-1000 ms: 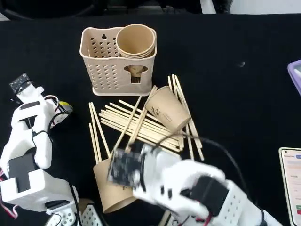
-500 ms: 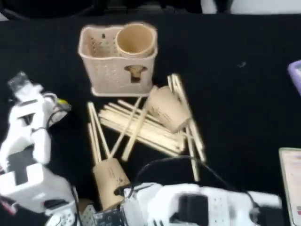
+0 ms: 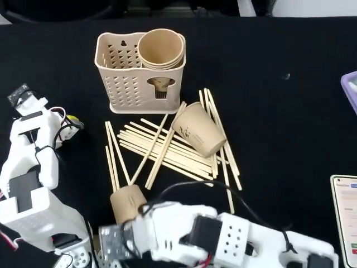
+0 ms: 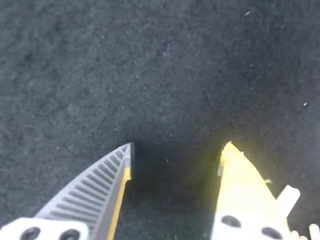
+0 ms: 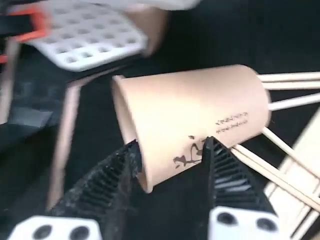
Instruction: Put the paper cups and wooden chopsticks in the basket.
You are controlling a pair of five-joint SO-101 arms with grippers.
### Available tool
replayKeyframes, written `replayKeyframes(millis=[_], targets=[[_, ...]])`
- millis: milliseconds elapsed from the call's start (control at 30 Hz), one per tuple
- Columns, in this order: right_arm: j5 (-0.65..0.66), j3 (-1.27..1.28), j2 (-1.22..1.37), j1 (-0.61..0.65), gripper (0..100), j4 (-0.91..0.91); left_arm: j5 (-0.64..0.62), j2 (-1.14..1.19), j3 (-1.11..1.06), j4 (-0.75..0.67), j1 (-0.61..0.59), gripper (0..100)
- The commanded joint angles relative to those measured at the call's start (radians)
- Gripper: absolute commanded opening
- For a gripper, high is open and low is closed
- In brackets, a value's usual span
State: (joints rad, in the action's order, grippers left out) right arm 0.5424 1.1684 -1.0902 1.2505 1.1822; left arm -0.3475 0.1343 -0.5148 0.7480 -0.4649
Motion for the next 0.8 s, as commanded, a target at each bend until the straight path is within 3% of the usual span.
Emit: replayKeyframes(millis=[0, 167, 500, 767], targets=[[0.018, 0.012, 0.008, -0.123, 19.9, -0.103, -0.009, 0.005, 0.041, 0.002, -0.036, 29], [0.018, -0.082, 0.007, -0.262, 0.4, -0.101, -0.009, 0.005, 0.041, 0.002, -0.035, 29], [0.017, -0.621, 0.016, -0.476, 1.1, 0.172, -0.009, 0.008, 0.042, 0.003, -0.030, 29], [0.015, -0.990, 0.137, -0.776, 1.1, 0.008, -0.008, 0.008, 0.039, 0.003, -0.028, 29]])
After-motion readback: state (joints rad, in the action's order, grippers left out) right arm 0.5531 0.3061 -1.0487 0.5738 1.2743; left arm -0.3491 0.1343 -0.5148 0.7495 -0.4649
